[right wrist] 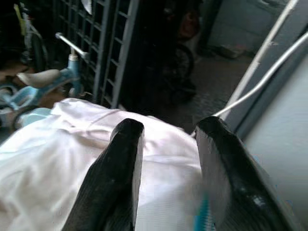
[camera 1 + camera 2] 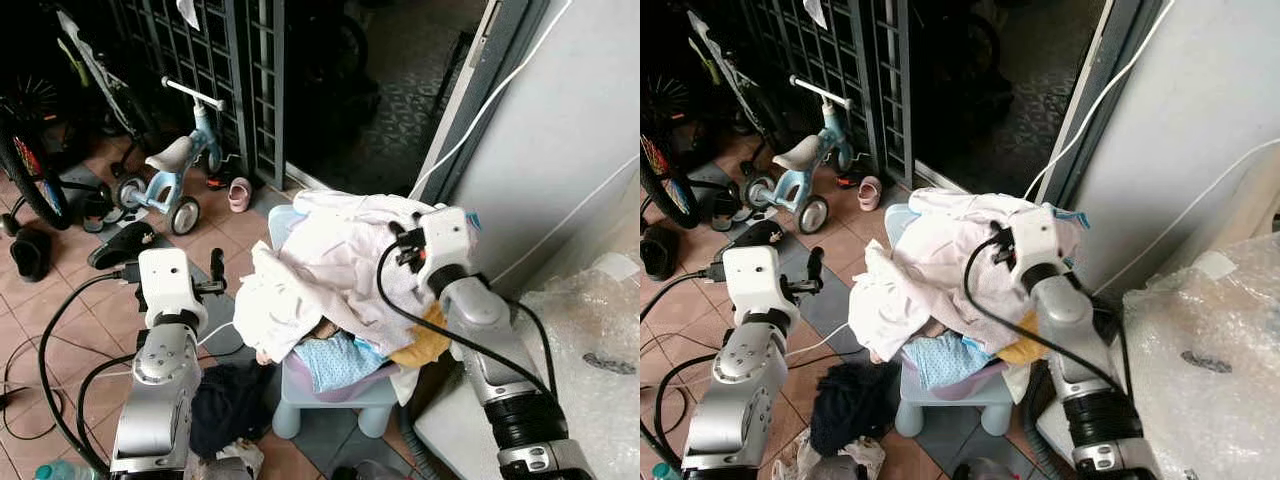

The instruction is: Clothes washing

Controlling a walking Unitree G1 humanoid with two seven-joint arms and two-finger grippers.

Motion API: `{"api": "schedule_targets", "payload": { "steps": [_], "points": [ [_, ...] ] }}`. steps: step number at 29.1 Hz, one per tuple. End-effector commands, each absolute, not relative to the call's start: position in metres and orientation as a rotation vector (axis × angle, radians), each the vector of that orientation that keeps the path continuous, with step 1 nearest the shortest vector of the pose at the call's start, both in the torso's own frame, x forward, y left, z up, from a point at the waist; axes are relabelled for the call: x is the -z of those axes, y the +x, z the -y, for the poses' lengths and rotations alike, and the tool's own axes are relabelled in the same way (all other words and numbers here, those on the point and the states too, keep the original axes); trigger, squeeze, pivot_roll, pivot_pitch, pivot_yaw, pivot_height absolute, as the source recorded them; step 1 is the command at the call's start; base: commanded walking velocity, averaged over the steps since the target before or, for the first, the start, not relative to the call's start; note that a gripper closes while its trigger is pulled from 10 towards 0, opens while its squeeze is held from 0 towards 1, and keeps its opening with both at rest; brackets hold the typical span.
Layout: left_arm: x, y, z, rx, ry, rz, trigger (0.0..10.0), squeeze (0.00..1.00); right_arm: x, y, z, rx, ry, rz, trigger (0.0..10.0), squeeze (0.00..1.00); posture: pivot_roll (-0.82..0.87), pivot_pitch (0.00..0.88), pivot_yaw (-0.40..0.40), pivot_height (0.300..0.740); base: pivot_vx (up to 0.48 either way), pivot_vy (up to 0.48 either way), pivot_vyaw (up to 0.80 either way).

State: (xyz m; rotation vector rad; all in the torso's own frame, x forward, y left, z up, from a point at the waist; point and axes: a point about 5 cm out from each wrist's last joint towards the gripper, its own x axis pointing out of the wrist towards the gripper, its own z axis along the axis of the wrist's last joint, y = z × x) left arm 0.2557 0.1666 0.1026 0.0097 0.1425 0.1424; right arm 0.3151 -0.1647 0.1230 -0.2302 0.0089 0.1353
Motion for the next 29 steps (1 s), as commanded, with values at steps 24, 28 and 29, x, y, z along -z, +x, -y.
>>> {"api": "schedule_targets", "payload": {
  "steps": [24,28,29],
  "points": [
    [-0.101,0.255,-0.165,-0.138,0.007,-0.152,10.0,0.00,-0.064,0.311,0.161,-0.171,-0.087,-0.420,0.0,0.00,0.04,0.000,-0.057,0.740,0.000,0.000,0.00],
    [-0.101,0.256,-0.165,-0.139,0.007,-0.153,10.0,0.00,-0.062,0.311,0.158,-0.190,-0.080,-0.440,0.0,0.00,0.04,0.000,-0.056,0.740,0.000,0.000,0.00],
    [-0.101,0.256,-0.165,-0.138,0.006,-0.154,10.0,0.00,-0.061,0.312,0.159,-0.190,-0.067,-0.448,0.0,0.00,0.04,0.000,-0.055,0.740,0.000,0.000,0.00]
  ]
}}
